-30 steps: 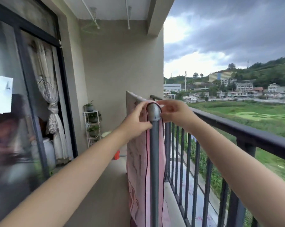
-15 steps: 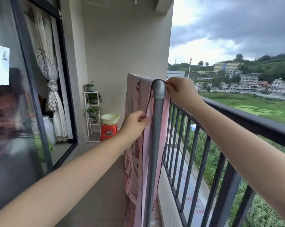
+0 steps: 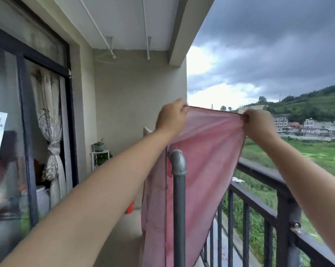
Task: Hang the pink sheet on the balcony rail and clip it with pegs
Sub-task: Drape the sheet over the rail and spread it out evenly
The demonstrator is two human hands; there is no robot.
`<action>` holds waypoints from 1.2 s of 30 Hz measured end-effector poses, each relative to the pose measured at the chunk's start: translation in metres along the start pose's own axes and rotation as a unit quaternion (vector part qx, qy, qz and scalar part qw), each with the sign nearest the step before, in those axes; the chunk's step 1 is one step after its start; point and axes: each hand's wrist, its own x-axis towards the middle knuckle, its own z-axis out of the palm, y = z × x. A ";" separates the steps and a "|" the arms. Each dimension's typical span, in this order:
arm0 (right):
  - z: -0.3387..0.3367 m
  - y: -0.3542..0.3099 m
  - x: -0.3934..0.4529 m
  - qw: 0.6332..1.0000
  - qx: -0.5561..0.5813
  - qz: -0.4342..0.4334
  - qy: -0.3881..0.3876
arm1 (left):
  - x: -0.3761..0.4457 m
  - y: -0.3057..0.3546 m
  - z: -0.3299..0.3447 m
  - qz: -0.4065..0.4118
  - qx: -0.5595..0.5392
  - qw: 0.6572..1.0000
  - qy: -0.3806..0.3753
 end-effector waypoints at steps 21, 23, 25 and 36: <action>0.023 -0.112 -0.073 0.941 0.206 -0.043 -0.265 | -0.066 -0.114 -0.004 -0.144 -0.459 0.846 -0.229; 0.028 -0.139 -0.069 0.953 0.100 -0.079 -0.274 | -0.063 -0.127 -0.003 -0.142 -0.494 0.827 -0.227; 0.035 -0.157 -0.068 0.967 -0.003 -0.098 -0.235 | -0.058 -0.146 -0.002 -0.130 -0.497 0.825 -0.235; 0.154 -0.262 -0.087 0.915 -0.382 -0.016 -0.128 | -0.041 -0.334 0.019 0.053 0.090 0.933 -0.343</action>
